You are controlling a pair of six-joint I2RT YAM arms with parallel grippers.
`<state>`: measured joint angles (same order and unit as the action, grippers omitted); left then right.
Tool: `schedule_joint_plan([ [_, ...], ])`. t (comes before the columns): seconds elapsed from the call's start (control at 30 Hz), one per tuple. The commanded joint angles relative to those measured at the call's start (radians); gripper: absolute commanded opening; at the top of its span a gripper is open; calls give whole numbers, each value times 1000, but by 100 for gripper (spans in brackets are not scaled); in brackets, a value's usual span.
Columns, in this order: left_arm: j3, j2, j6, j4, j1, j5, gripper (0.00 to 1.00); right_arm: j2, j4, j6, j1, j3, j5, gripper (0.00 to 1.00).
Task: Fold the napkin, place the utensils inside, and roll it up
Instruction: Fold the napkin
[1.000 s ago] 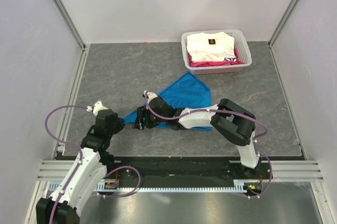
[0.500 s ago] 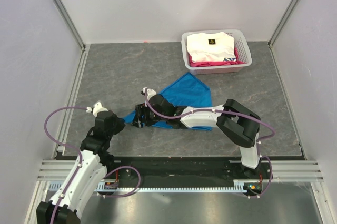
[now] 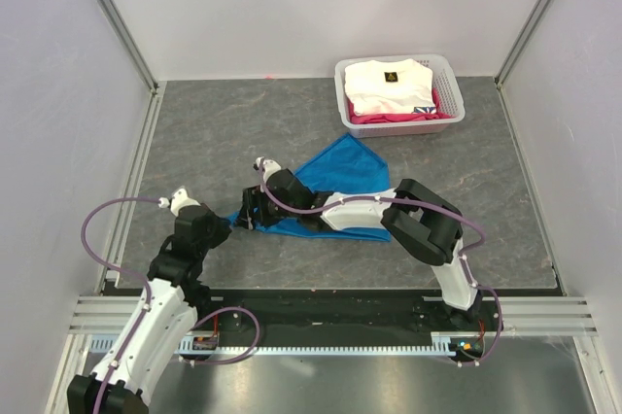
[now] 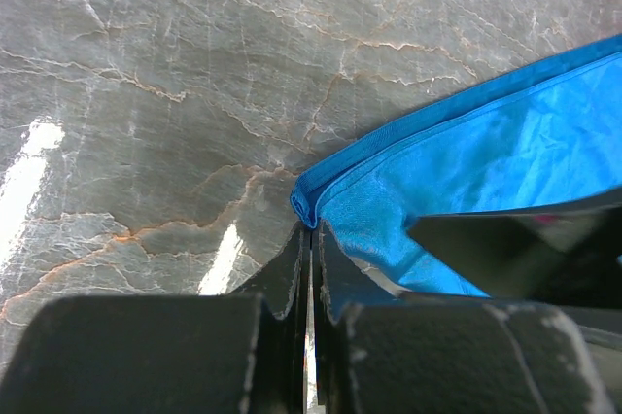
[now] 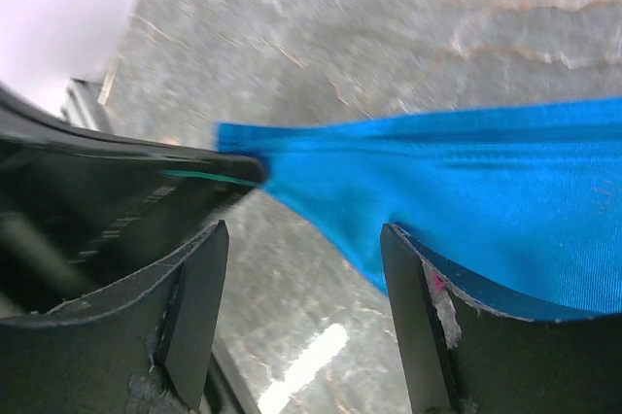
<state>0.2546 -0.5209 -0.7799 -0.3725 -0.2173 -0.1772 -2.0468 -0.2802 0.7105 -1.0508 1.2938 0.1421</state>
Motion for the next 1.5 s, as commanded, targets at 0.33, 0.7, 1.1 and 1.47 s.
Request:
schedule_joint_plan([
  [0.33, -9, 22, 25, 30, 6, 5, 2, -35, -68, 30, -2, -5, 48, 72],
  [0.7, -12, 36, 27, 32, 6, 8, 2, 19, -51, 30, 31, -40, 19, 72],
  [1.1, -15, 42, 41, 40, 6, 22, 2, -12, -70, 44, 34, -100, 34, 72],
  [1.47, -40, 41, 96, 162, 4, 174, 2, 120, -19, 18, 77, -113, 22, 73],
])
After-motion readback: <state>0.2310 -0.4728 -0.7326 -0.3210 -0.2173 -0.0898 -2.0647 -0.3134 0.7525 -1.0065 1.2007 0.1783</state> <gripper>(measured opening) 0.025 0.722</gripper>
